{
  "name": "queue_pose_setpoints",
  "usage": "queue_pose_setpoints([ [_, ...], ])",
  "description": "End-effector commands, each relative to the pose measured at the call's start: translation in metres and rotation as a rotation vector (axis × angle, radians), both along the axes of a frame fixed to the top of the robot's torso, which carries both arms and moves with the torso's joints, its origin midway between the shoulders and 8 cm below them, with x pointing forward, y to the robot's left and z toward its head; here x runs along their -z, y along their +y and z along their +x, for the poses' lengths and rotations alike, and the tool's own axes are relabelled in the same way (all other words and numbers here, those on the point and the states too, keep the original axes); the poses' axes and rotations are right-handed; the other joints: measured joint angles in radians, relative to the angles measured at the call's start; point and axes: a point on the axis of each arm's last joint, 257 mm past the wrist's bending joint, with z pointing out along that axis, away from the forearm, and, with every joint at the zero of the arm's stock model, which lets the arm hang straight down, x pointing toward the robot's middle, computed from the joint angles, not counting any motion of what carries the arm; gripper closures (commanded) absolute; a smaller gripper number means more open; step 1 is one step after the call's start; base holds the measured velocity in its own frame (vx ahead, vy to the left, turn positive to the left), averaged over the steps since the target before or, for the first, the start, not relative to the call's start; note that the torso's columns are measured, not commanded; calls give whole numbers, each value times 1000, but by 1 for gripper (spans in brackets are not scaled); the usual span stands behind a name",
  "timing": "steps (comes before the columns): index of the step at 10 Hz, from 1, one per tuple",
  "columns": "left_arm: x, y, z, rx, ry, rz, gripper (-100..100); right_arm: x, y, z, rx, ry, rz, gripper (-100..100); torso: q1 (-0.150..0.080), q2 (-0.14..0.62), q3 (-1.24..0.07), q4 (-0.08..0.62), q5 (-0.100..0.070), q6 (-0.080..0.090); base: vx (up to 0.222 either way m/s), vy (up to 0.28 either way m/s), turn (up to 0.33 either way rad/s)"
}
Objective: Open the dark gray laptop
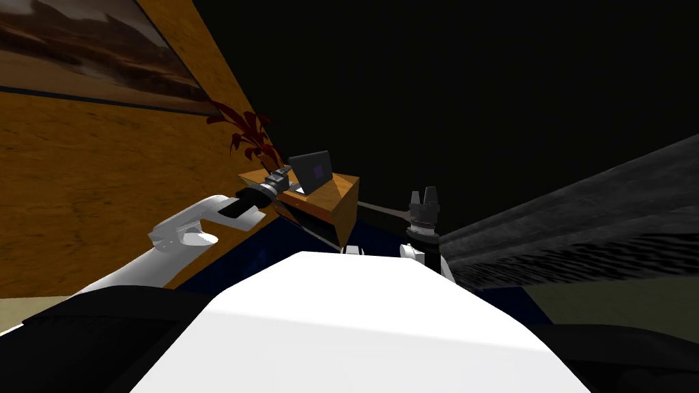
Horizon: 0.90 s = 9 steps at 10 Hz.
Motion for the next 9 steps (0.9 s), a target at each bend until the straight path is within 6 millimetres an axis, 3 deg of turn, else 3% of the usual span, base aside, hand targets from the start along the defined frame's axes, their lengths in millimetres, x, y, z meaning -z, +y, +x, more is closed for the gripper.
queue_pose_setpoints([
  [1, -15, 12, 3, -46, 12, 24, -100, 0, 0, 0, 0, 0, 0, 0, 0, -1, -1, 0, 0, 0, 26, 41, -147],
  [7, -36, 20, 5, -92, 15, 54, -100, 0, 0, 0, 0, 0, 0, 0, 0, 0, 0, 0, 0, 0, 9, 30, -90],
  [9, -39, 42, 10, -146, 17, 53, -100, 0, 0, 0, 0, 0, 0, 0, 0, 1, 0, 0, 0, 1, -38, 23, -239],
])
